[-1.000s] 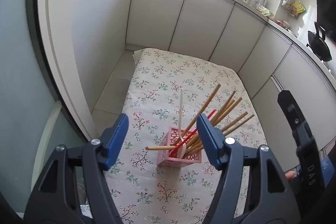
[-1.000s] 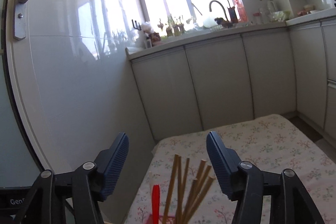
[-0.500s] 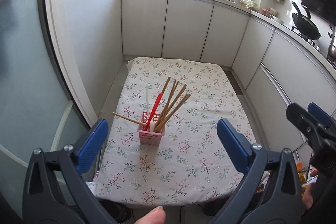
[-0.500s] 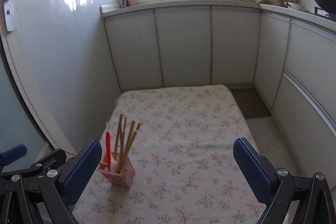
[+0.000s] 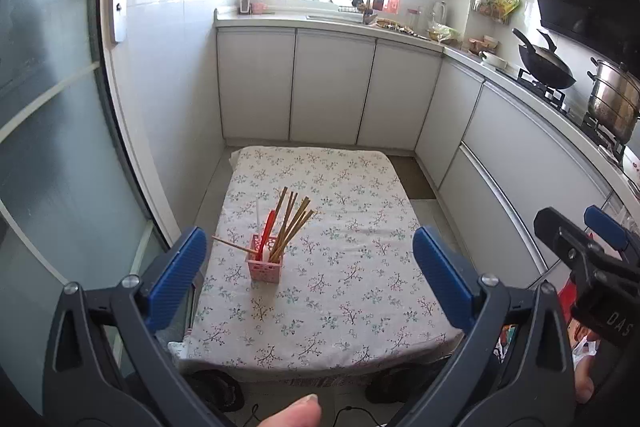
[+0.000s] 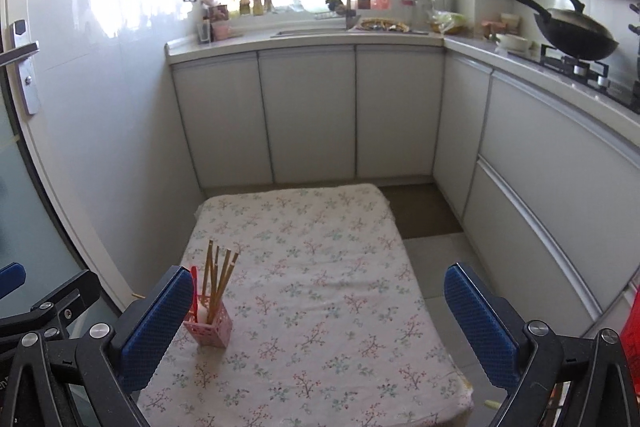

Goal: Organize utensils

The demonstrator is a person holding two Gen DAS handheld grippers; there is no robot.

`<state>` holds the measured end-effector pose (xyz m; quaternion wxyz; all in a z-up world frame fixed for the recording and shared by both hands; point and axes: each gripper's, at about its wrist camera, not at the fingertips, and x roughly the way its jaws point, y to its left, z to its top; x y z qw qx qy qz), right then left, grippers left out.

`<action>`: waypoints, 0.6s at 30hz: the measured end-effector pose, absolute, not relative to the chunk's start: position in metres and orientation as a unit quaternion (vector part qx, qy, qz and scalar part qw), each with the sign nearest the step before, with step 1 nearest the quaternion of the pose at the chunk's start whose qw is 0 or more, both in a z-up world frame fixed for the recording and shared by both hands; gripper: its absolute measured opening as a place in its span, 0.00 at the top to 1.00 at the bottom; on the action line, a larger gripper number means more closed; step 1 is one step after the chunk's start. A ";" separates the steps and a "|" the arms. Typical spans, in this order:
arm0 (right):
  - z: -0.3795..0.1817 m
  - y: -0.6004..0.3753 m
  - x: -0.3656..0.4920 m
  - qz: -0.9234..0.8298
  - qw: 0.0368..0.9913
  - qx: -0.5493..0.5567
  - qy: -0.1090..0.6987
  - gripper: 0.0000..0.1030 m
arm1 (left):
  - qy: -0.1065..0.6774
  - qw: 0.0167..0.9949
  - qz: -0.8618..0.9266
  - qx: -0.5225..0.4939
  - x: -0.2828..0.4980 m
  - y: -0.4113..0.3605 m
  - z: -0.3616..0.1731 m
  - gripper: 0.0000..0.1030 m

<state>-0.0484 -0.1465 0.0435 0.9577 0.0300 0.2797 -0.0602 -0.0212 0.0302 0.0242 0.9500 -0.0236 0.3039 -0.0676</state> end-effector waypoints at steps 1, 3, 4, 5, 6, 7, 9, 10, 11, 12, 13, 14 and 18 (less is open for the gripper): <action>0.048 -0.145 -0.051 -0.061 0.957 0.031 0.281 0.00 | 0.296 0.953 -0.066 -0.023 -0.024 0.030 0.029 0.01; 0.054 -0.142 -0.056 -0.062 0.959 0.027 0.275 0.00 | 0.285 0.957 -0.061 -0.017 -0.027 0.027 0.035 0.01; 0.057 -0.139 -0.057 -0.063 0.960 0.023 0.271 0.00 | 0.280 0.958 -0.059 -0.014 -0.028 0.027 0.037 0.01; 0.058 -0.137 -0.059 -0.064 0.961 0.019 0.270 0.00 | 0.278 0.959 -0.058 -0.011 -0.029 0.026 0.037 0.01; 0.059 -0.134 -0.059 -0.064 0.960 0.018 0.271 0.00 | 0.277 0.959 -0.058 -0.011 -0.030 0.026 0.038 0.01; 0.059 -0.133 -0.059 -0.065 0.959 0.017 0.274 0.00 | 0.278 0.959 -0.060 -0.013 -0.029 0.026 0.038 0.01; 0.059 -0.132 -0.058 -0.067 0.957 0.018 0.281 0.00 | 0.279 0.958 -0.061 -0.015 -0.031 0.026 0.040 0.01; 0.059 -0.132 -0.058 -0.065 0.956 0.020 0.284 0.00 | 0.279 0.958 -0.060 -0.014 -0.031 0.026 0.040 0.01; 0.059 -0.134 -0.057 -0.065 0.956 0.021 0.286 0.00 | 0.281 0.958 -0.060 -0.015 -0.030 0.027 0.039 0.01; 0.059 -0.135 -0.057 -0.064 0.955 0.024 0.287 0.00 | 0.282 0.957 -0.058 -0.016 -0.031 0.027 0.040 0.01; 0.059 -0.136 -0.057 -0.064 0.955 0.025 0.288 0.00 | 0.283 0.957 -0.057 -0.016 -0.031 0.027 0.040 0.01; 0.059 -0.137 -0.057 -0.064 0.955 0.025 0.288 0.00 | 0.285 0.957 -0.057 -0.016 -0.031 0.027 0.040 0.01; 0.058 -0.140 -0.056 -0.066 0.954 0.028 0.292 0.00 | 0.292 0.955 -0.057 -0.018 -0.031 0.026 0.039 0.01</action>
